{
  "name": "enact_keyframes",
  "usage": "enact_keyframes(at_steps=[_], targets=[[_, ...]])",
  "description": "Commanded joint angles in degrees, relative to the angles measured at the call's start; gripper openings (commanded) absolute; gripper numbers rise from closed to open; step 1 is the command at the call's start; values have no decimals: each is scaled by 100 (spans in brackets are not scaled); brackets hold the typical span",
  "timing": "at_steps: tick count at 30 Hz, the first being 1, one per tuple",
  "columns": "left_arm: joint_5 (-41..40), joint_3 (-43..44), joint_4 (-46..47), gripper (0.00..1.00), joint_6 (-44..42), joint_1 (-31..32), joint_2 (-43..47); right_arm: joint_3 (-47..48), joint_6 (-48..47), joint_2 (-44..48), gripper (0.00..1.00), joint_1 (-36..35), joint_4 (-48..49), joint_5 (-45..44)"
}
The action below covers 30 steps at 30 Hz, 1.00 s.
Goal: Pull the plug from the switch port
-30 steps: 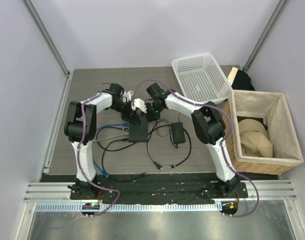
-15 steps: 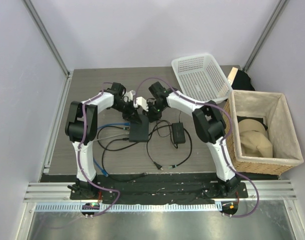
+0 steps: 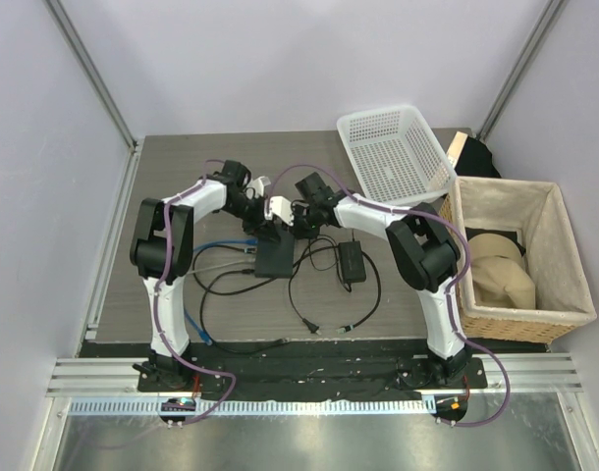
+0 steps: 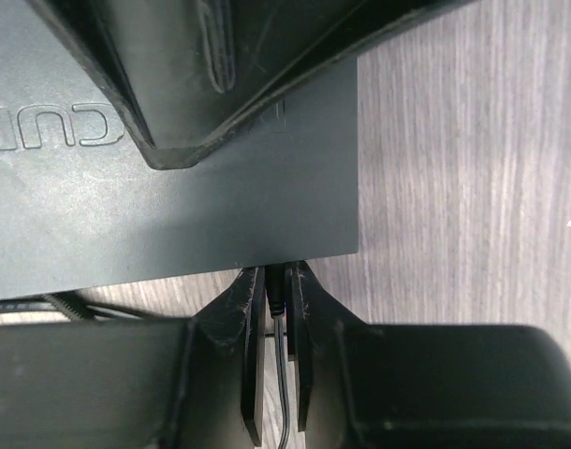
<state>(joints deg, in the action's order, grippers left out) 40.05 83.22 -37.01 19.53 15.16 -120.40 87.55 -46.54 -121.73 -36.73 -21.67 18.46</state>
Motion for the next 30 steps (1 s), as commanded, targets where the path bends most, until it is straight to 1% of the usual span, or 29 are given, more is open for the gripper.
enact_keyframes(at_steps=[1, 3, 6, 7, 9, 10, 13, 15, 19, 20, 22, 25, 27, 30], targets=[[-2186, -377, -262, 0, -538, 137, -853, -124, -347, 308, 1, 175, 884, -1318], [-2238, -298, -333, 0, -573, 189, -915, -133, -451, 387, 1, 193, 753, -1223], [-2300, -227, -412, 0, -582, 233, -994, -124, -750, 466, 1, 228, 209, -985], [-2309, -210, -438, 0, -591, 233, -1012, -2, -925, 423, 1, 280, -263, -732], [-2318, -192, -447, 0, -591, 242, -1029, 209, -953, 300, 2, 368, -748, -494], [-2326, -192, -456, 0, -591, 242, -1029, 488, -953, 238, 1, 412, -1247, -310], [-2353, -183, -464, 0, -591, 268, -1047, 763, -821, 45, 1, 561, -1671, -168], [-2414, -148, -500, 0, -599, 295, -1065, 947, -655, -121, 1, 711, -1944, 183], [-2467, -87, -570, 0, -608, 330, -1126, 1982, -251, -693, 1, 843, -3190, 807], [-2467, -61, -587, 0, -608, 330, -1152, 2099, -172, -790, 1, 852, -3333, 913], [-2485, -43, -614, 0, -608, 347, -1170, 1987, 101, -765, 1, 878, -3362, 1299], [-2520, -43, -614, 0, -617, 356, -1170, 1566, 339, -572, 1, 887, -3317, 1476], [-2538, -43, -614, 0, -617, 374, -1161, 1354, 287, -475, 2, 896, -3343, 1476], [-2564, -34, -623, 0, -617, 383, -1170, 1238, 111, -509, 1, 1010, -3790, 1590]])
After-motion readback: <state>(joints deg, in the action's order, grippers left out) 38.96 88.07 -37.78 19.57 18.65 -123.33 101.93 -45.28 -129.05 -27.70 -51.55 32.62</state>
